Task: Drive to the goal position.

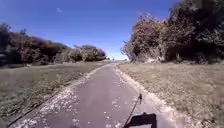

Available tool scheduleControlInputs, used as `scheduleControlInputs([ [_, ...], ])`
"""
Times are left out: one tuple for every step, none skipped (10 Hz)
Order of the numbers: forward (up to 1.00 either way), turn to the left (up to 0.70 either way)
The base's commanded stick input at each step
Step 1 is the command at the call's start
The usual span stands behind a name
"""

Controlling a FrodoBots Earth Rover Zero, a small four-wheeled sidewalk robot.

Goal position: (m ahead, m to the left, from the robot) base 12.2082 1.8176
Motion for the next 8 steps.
scheduleControlInputs([
  [1.00,0.00],
  [1.00,0.00],
  [1.00,0.00],
  [1.00,0.00],
  [1.00,0.00],
  [1.00,0.00],
  [1.00,0.00],
  [1.00,0.00],
])
